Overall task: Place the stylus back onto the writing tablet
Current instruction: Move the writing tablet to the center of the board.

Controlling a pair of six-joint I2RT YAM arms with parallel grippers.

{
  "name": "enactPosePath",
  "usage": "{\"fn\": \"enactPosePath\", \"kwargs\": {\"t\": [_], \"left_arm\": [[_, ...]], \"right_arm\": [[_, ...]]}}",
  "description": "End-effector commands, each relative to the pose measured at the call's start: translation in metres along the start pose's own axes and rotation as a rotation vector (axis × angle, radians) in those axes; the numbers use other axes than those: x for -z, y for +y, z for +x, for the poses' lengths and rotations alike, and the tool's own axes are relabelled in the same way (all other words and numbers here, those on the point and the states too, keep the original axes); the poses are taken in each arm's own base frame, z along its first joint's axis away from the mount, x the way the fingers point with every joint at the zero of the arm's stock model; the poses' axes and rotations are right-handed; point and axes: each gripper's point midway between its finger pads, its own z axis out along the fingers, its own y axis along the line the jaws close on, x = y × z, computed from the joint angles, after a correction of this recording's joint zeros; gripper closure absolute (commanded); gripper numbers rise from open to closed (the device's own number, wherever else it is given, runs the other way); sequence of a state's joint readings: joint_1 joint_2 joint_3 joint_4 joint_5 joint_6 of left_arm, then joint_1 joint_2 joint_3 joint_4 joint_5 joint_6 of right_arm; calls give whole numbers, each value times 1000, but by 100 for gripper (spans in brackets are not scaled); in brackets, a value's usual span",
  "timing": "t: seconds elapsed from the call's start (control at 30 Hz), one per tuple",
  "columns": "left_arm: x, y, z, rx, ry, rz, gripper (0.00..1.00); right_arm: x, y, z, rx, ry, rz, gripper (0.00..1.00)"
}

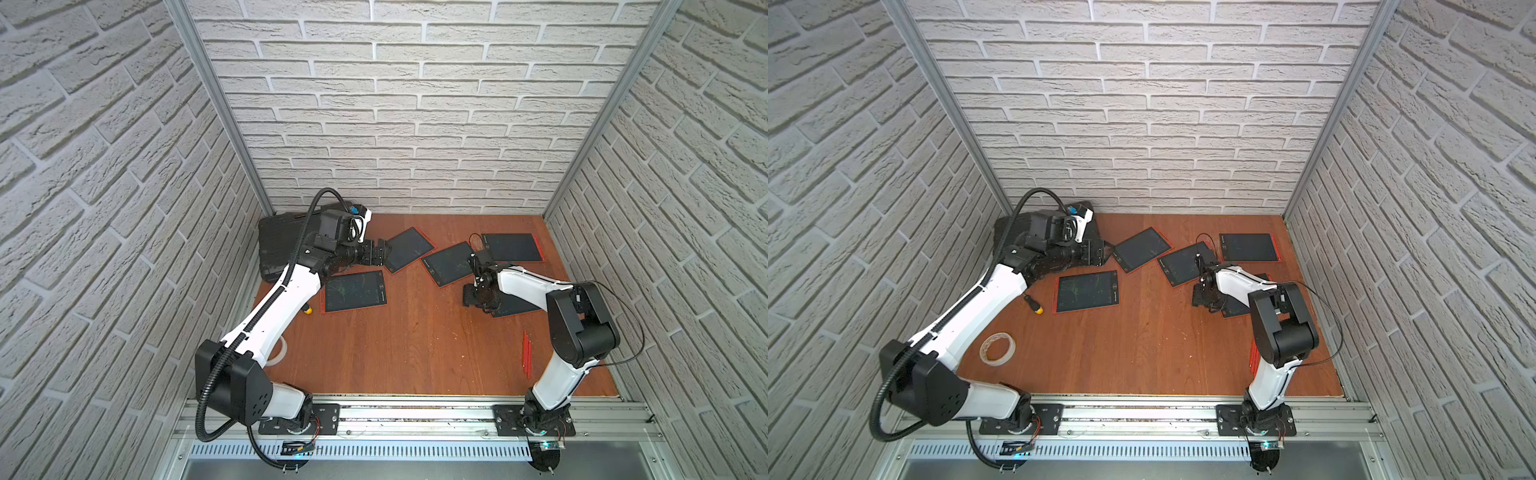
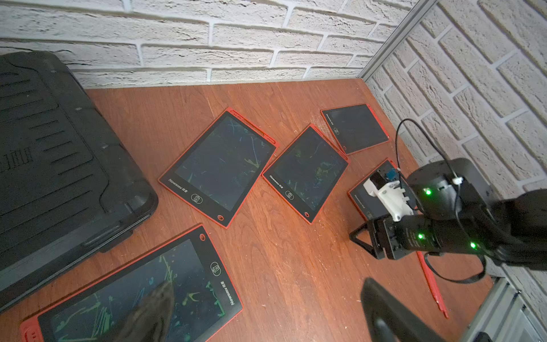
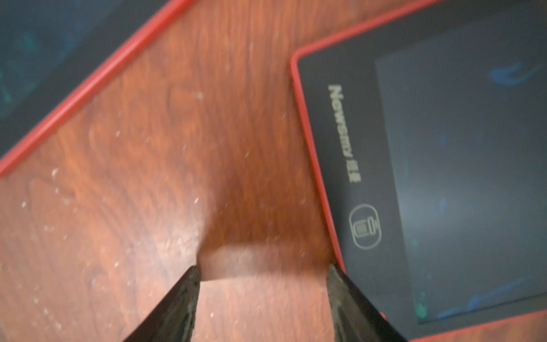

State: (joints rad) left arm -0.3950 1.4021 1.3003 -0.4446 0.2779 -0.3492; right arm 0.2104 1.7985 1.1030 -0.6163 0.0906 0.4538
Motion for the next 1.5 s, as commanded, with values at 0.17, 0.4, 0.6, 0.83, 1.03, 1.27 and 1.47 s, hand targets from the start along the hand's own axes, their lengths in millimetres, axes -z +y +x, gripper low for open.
{"fn": "enactPosePath", "kwargs": {"t": [0.17,0.4,0.6,0.83,1.03,1.27,1.47], "left_arm": [[0,-7,-3,-16,-10,24,2],[0,-8,-3,-21,-13,28,2],[0,-11,-3,-42,-22,50,2],[-3,-16,-2,-46,-34,84,2],[-6,-22,-1,-53,-39,132,2],[-7,-28,1,-60,-37,172,2],[-7,-28,1,-58,-36,173,2]], "right_arm": [[13,8,-33,65,-37,-84,35],[34,21,-75,81,-114,-152,44],[33,13,-115,-26,-165,-154,47],[17,1,-148,-155,-177,-153,55],[11,-3,-169,-207,-184,-140,67],[1,-10,-182,-290,-181,-143,90],[-11,-18,-181,-323,-160,-128,97]]}}
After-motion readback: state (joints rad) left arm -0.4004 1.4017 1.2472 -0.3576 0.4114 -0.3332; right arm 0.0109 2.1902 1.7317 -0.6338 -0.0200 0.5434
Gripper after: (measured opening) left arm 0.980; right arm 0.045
